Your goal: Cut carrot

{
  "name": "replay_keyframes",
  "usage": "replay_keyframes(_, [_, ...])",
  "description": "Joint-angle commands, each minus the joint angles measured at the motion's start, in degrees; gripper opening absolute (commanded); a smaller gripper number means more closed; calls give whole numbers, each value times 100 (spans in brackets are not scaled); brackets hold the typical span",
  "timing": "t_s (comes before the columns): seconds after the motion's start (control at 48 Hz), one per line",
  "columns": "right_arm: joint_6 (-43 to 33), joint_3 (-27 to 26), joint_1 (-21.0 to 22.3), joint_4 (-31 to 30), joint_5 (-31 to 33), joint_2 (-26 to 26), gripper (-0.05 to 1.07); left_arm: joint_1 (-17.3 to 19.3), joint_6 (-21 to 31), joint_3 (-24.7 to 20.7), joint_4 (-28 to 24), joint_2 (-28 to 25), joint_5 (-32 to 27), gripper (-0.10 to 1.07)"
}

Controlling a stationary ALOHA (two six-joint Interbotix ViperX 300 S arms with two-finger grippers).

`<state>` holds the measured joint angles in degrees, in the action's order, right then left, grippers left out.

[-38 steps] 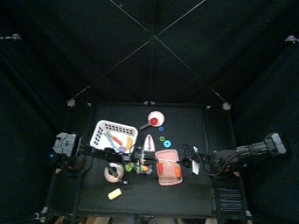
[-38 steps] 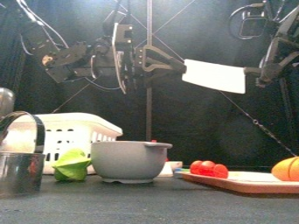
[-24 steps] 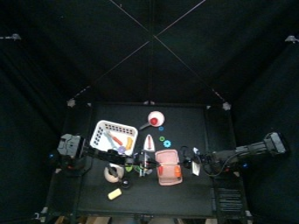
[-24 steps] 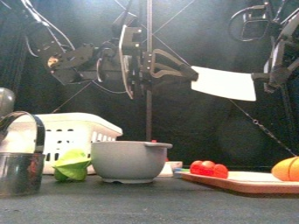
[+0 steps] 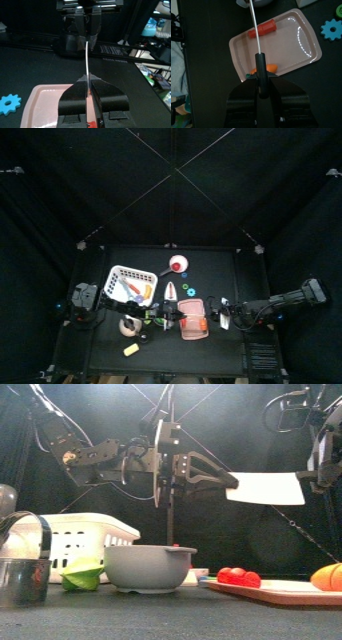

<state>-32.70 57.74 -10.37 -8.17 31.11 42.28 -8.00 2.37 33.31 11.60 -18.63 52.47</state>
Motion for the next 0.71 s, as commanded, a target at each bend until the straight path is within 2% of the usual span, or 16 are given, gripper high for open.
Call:
replay_keyframes(0.0, [-18, -193, -18, 35, 35, -26, 45, -35, 18, -290, 308, 26, 44, 31])
replay_keyframes(0.333, [-26, -123, -185, 510, 729, -185, 45, -62, 18, -686, 35, -413, 44, 29])
replay_keyframes(0.479, [-26, -211, -185, 483, 1099, -360, 45, -53, 26, -765, -272, -571, 35, 29])
replay_keyframes(0.688, [-26, -255, -211, 176, 1371, -562, 45, -26, -18, -888, -422, -765, 35, 29])
